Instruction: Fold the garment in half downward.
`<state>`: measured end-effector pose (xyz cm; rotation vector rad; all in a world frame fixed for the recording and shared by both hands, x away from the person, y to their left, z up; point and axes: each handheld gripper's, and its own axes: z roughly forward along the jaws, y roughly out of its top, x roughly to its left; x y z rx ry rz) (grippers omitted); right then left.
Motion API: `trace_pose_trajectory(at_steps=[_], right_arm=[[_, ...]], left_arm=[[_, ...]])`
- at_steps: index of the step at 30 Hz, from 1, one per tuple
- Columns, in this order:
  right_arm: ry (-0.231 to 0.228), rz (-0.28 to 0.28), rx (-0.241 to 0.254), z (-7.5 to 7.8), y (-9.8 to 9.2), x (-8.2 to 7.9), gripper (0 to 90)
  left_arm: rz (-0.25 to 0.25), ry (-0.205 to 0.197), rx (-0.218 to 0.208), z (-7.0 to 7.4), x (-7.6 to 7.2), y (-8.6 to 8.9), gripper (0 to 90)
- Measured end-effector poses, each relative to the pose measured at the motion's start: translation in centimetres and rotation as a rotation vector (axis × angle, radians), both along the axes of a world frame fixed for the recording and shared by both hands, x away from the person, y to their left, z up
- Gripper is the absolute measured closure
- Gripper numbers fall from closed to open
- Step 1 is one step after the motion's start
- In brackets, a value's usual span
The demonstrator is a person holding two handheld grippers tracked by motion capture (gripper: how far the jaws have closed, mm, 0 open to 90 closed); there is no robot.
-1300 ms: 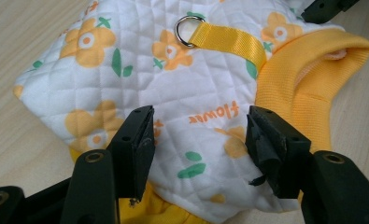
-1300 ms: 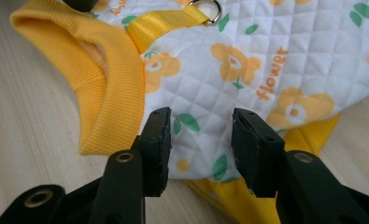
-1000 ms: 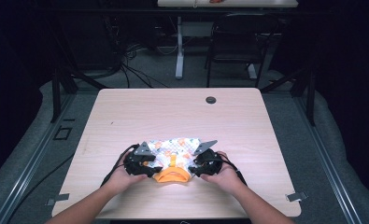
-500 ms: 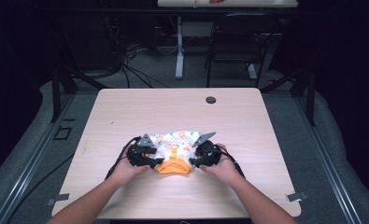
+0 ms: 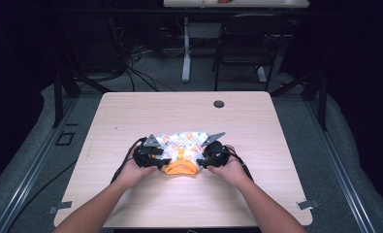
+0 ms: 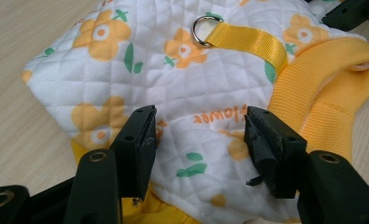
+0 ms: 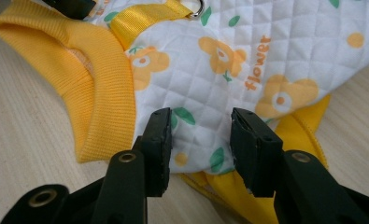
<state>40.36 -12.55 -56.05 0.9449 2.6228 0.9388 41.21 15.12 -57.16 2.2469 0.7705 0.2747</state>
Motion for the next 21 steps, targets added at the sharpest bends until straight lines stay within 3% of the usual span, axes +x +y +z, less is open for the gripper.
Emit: trace_pose_trajectory(at_steps=[12, 21], right_arm=[[0.002, -0.018, 0.002, -0.01, 0.02, 0.56, 58.2], [0.016, -0.043, 0.051, 0.38, -0.23, 0.75, 57.5]], left_arm=[[0.024, -0.003, -0.005, -0.05, 0.56, -0.19, 44.4], [0.046, 0.004, -0.017, 0.59, 0.76, -0.22, 45.6]])
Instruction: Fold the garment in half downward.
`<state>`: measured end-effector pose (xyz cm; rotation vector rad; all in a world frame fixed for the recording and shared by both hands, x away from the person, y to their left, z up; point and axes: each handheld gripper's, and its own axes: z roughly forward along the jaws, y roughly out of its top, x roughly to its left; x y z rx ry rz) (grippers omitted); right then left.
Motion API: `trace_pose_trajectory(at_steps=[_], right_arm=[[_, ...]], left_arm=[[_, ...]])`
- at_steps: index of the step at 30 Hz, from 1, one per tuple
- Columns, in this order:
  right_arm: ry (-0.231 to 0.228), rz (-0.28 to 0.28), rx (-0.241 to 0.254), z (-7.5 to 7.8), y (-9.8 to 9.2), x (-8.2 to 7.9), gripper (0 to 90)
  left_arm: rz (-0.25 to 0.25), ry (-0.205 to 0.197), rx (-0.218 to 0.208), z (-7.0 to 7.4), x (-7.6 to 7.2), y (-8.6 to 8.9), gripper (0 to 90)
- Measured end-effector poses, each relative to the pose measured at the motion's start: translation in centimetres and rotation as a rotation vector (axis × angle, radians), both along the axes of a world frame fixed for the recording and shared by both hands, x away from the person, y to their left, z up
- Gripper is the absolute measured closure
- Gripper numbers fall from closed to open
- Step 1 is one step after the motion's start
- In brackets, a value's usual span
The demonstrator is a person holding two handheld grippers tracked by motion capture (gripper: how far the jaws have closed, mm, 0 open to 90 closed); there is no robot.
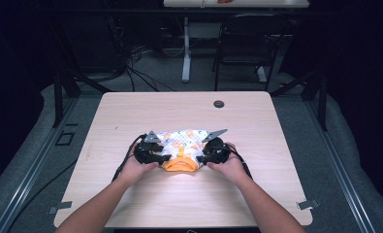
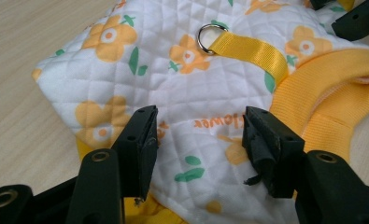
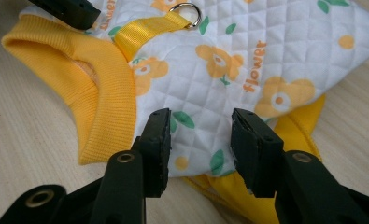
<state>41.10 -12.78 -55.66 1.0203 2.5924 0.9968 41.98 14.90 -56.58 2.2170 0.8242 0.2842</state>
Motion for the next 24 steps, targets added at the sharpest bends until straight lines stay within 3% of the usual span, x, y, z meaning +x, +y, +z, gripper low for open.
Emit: trace_pose_trajectory(at_steps=[12, 14, 17, 24], right_arm=[[-0.039, 0.008, 0.011, 2.8, 0.2, -0.9, 56.4], [-0.052, 0.005, -0.012, 3.0, 0.1, -1.1, 56.3], [-0.061, -0.005, -0.019, 3.4, -0.2, -1.5, 55.7], [-0.079, -0.011, -0.031, 4.2, -1.1, -2.5, 55.1]], left_arm=[[0.032, 0.007, -0.040, 2.0, -0.4, 0.9, 47.0], [0.039, -0.002, -0.037, 2.5, -0.8, 1.2, 47.0], [0.043, -0.010, -0.050, 3.0, -1.3, 1.6, 47.0], [0.030, -0.034, -0.035, 3.5, -2.6, 2.1, 46.9]])
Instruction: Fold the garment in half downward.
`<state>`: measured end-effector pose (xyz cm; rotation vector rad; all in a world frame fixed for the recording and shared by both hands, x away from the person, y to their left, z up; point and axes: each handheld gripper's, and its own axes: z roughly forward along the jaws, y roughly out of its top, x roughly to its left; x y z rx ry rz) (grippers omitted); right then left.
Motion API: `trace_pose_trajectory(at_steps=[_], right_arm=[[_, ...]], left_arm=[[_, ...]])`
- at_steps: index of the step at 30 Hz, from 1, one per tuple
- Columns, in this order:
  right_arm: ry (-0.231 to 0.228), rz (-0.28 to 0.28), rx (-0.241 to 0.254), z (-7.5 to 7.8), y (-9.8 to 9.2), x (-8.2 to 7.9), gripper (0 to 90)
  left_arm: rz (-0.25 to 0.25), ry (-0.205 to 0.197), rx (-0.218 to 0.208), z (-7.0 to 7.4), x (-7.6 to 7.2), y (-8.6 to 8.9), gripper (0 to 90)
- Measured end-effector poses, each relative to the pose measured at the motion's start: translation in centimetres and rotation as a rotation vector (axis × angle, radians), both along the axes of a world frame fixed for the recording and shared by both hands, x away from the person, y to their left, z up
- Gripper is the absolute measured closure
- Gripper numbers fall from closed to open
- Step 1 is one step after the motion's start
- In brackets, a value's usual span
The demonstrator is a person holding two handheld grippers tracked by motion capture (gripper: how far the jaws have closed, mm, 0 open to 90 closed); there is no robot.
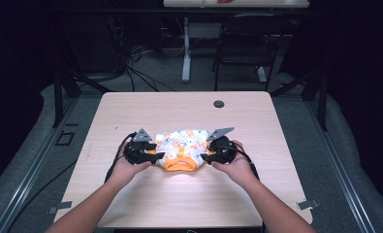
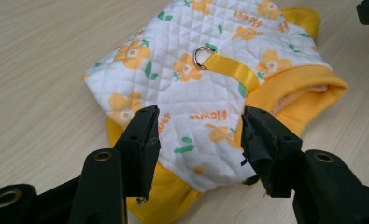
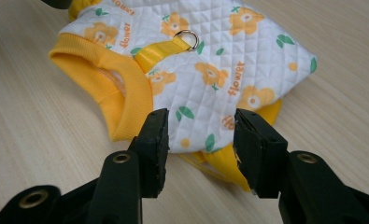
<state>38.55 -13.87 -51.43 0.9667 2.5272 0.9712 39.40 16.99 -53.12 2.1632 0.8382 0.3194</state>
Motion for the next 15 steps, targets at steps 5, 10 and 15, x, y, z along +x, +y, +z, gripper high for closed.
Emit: trace_pose_trajectory(at_steps=[5, 10, 15], right_arm=[[0.005, -0.010, 0.003, 0.3, -1.0, -1.0, 56.1], [-0.010, -0.035, -0.009, 0.0, -2.3, -2.7, 55.9], [-0.015, -0.052, -0.002, -0.7, -2.9, -3.8, 55.9]], left_arm=[[-0.001, -0.015, 0.004, -0.2, -1.4, 0.4, 46.7], [-0.016, -0.018, 0.015, -0.8, -3.2, 1.2, 46.7], [0.000, 0.001, -0.012, -1.6, -4.2, 2.0, 46.7]])
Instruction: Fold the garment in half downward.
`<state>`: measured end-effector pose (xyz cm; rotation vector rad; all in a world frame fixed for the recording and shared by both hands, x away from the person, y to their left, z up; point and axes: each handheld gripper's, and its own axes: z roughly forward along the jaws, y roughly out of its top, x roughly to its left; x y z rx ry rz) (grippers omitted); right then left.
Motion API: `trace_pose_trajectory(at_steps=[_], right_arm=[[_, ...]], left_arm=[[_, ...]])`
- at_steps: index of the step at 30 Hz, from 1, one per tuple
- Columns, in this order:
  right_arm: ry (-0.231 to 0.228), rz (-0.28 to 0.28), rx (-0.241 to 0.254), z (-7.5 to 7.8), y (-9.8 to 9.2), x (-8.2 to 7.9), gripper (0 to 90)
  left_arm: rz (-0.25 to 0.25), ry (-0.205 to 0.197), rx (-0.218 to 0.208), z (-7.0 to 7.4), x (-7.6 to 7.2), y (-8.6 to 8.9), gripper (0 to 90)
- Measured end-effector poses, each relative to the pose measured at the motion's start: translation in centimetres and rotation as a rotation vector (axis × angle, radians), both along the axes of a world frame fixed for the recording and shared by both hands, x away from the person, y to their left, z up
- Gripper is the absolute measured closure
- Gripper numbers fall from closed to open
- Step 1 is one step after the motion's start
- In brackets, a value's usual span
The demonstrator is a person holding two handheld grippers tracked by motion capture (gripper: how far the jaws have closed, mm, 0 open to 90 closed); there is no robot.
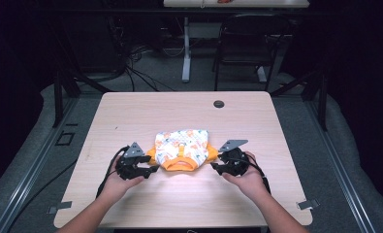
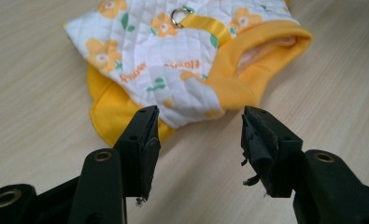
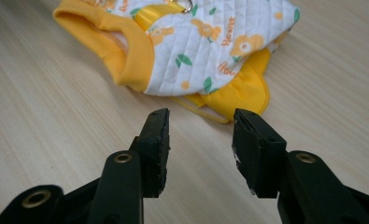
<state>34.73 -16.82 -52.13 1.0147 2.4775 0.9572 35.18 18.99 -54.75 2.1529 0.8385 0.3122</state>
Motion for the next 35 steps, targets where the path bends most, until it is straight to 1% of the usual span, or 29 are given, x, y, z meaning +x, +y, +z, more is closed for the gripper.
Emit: trace_pose_trajectory(at_steps=[1, 2, 3, 4, 5, 6, 7, 9, 12, 13, 14, 15, 18, 19, 21, 22, 23, 26, 27, 28, 30, 31, 35], right_arm=[[0.007, -0.006, 0.004, -0.4, -0.1, -0.6, 55.8], [0.007, -0.006, 0.004, -0.4, -0.1, -0.6, 55.8], [0.006, -0.005, 0.015, -0.6, -0.2, -0.9, 55.8], [0.007, -0.005, 0.013, -0.8, -0.2, -1.2, 55.8], [-0.001, -0.008, 0.011, -1.2, -0.1, -1.7, 55.7], [-0.001, -0.008, 0.011, -1.2, -0.1, -1.7, 55.7], [0.004, -0.008, 0.018, -1.4, -0.1, -2.2, 55.5], [0.001, -0.008, 0.019, -1.6, 0.0, -2.3, 55.4], [0.004, -0.010, 0.044, -1.8, 0.1, -2.8, 55.1], [0.003, -0.016, 0.059, -2.2, 0.3, -3.0, 55.0], [0.003, -0.016, 0.059, -2.2, 0.3, -3.0, 55.0], [-0.006, -0.014, 0.045, -2.5, 0.5, -3.3, 54.8], [-0.012, -0.005, 0.045, -3.0, 0.7, -3.5, 54.5], [-0.014, 0.006, 0.044, -3.5, 0.8, -3.7, 54.5], [-0.022, 0.020, 0.020, -3.9, 0.9, -3.8, 54.4], [-0.022, 0.020, 0.020, -3.9, 0.9, -3.8, 54.4], [-0.028, 0.021, 0.028, -4.2, 1.1, -3.9, 54.3], [-0.032, 0.026, 0.023, -4.5, 1.2, -4.0, 54.2], [-0.049, 0.042, 0.019, -4.6, 1.3, -4.1, 53.9], [-0.054, 0.043, 0.015, -4.7, 1.3, -4.0, 53.8], [-0.054, 0.039, 0.020, -4.7, 1.4, -4.0, 53.7], [-0.045, 0.035, 0.031, -4.8, 1.3, -4.0, 53.5], [-0.049, 0.037, 0.037, -4.8, 1.2, -3.9, 53.5]], left_arm=[[0.006, 0.007, -0.011, -0.4, -0.4, 0.5, 46.7], [0.006, 0.007, -0.011, -0.4, -0.4, 0.5, 46.7], [0.014, 0.009, -0.015, -0.7, -0.7, 0.7, 46.7], [0.019, 0.013, -0.022, -0.9, -0.9, 0.9, 46.7], [0.031, 0.023, -0.030, -1.3, -1.2, 1.4, 46.7], [0.031, 0.023, -0.030, -1.3, -1.2, 1.4, 46.7], [0.037, 0.031, -0.041, -1.4, -1.3, 1.6, 46.7], [0.044, 0.033, -0.057, -1.5, -1.5, 1.9, 46.7], [0.051, 0.029, -0.070, -1.5, -1.7, 2.1, 46.7], [0.056, 0.027, -0.074, -1.6, -1.8, 2.1, 46.7], [0.056, 0.027, -0.074, -1.6, -1.8, 2.1, 46.7], [0.055, 0.027, -0.074, -1.7, -1.8, 2.1, 46.7], [0.044, 0.026, -0.068, -2.1, -1.8, 1.9, 46.7], [0.030, 0.015, -0.045, -2.2, -1.9, 1.8, 46.7], [0.024, 0.016, -0.052, -2.4, -2.0, 1.6, 46.7], [0.024, 0.016, -0.052, -2.4, -2.0, 1.6, 46.7], [0.010, 0.015, -0.046, -2.5, -2.1, 1.5, 46.7], [0.012, 0.015, -0.049, -2.6, -2.1, 1.4, 46.7], [0.012, 0.017, -0.052, -2.6, -2.2, 1.4, 46.7], [0.009, 0.029, -0.062, -2.7, -2.1, 1.4, 46.7], [0.008, 0.032, -0.061, -2.7, -2.1, 1.4, 46.7], [0.014, 0.028, -0.059, -2.8, -2.1, 1.3, 46.6], [0.010, 0.027, -0.055, -2.8, -2.1, 1.3, 46.6]])
